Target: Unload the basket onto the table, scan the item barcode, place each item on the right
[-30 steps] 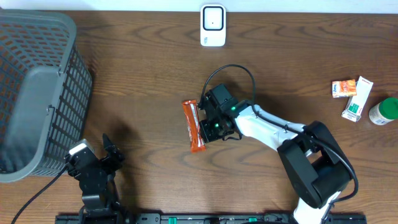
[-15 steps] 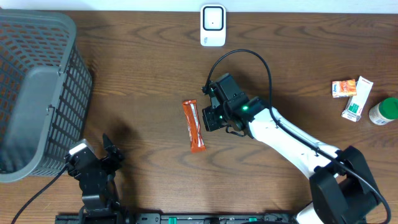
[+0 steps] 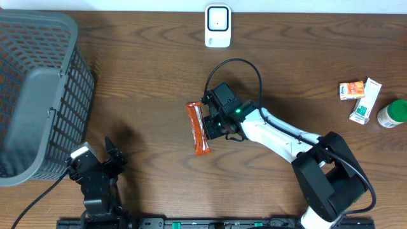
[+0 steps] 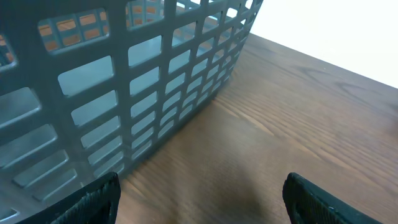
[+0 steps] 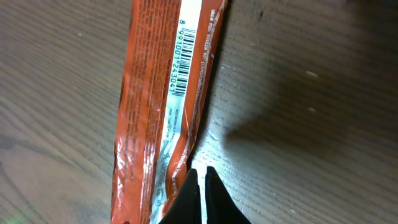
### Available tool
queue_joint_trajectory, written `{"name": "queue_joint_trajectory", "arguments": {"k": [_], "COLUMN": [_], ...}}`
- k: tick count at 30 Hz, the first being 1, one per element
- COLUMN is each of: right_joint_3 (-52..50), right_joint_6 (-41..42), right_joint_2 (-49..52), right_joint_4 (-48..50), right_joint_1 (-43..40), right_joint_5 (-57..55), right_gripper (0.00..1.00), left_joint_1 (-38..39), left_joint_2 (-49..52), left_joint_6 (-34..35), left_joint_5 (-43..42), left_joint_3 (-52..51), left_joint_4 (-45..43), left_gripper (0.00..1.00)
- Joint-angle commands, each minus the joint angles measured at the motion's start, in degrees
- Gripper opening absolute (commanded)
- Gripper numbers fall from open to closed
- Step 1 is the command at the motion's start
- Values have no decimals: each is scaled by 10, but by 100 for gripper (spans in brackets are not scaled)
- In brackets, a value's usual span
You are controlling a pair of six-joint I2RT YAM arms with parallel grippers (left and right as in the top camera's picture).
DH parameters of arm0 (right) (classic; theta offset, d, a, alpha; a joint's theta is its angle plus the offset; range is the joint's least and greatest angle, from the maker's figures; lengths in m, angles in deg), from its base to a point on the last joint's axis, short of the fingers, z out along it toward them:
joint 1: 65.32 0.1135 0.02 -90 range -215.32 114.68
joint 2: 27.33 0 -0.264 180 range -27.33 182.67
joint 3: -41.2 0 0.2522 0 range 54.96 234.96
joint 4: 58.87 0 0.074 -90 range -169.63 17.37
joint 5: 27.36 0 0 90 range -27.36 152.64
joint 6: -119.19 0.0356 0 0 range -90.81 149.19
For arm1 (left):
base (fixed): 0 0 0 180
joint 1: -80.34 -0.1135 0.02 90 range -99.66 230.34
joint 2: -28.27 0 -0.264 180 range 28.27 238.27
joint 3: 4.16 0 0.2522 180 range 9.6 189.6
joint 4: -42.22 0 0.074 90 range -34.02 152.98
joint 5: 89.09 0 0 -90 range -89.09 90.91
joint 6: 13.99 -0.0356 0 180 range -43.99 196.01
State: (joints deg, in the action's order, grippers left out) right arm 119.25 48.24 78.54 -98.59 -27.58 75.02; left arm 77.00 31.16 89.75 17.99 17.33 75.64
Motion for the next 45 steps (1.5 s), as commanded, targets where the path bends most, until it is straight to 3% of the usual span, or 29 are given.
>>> {"name": "queue_joint_trajectory", "arguments": {"k": [1,12,23,29,36,45], "right_joint_3": [20,21,21,49,88,88], "right_joint_6": [0,2,9,-26,-28,-28], "right_joint_2": [-5,0,77,28,-62,-28], "right_joint_4": [0,1,-1,-21,-68,-63], "right_joint_1": [5,42,65,65,64,45], "right_joint_5": [29,28,-9,33,-62,-95], "right_gripper": [1,1,1,1,1,1], "left_joint_1": [-1,-1,-1,-1,-1,-1], "left_joint_2": [-2,-2,-2,-2,-2,-2], "left_joint_6": [3,3,3,3,3,3], "left_joint_5": [8,8,8,8,8,8], "left_joint_3": [-4,-4,-4,-4,-4,-4], "left_joint_4": [0,0,0,0,0,0], "left_gripper": [84,84,84,84,84,84]}}
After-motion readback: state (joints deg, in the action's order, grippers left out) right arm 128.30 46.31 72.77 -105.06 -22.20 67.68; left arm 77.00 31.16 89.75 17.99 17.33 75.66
